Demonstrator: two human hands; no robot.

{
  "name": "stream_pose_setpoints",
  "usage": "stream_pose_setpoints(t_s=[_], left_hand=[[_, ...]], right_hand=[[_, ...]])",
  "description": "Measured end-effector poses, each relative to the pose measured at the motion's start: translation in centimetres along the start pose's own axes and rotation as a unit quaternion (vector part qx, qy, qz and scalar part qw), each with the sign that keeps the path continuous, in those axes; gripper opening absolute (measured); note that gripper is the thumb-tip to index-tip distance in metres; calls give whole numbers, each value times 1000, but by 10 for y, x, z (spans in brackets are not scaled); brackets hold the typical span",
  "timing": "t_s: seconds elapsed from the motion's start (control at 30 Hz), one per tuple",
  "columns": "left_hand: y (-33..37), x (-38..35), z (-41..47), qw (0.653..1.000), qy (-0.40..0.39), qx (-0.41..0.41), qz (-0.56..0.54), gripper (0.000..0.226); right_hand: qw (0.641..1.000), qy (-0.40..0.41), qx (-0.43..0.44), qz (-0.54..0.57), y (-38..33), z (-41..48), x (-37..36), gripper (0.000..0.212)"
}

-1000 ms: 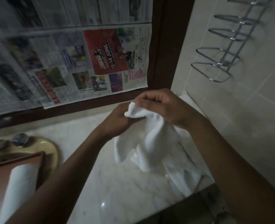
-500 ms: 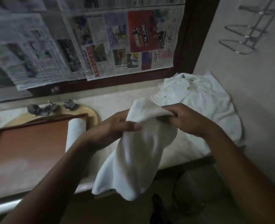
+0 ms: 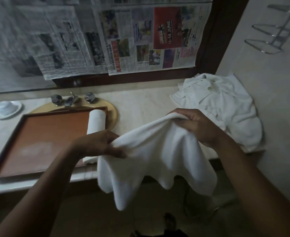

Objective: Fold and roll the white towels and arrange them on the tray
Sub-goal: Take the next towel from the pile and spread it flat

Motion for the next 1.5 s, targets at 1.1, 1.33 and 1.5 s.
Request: stream_pose_setpoints(t_s=[1.1, 1.33, 1.5], left_hand=[[76, -48, 37, 989, 3, -149, 9, 5], [56, -22, 57, 967, 96, -20, 235, 14], [-10, -8, 43, 968, 68, 108, 217, 23]], right_hand=[[894, -227, -174, -345, 85, 2, 2, 79], [947, -174, -73, -262, 73, 5, -20, 16], [961, -89, -74, -251, 88, -4, 37, 23]])
Point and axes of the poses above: each hand's wrist, its own z-axis towards the middle knuckle, its own x-axis out of the back of the hand, y = z × x, the point moved 6 cm from there along z, towards the middle knuckle, and after that the axes turned 5 degrees about x, right-handed, at the moved point
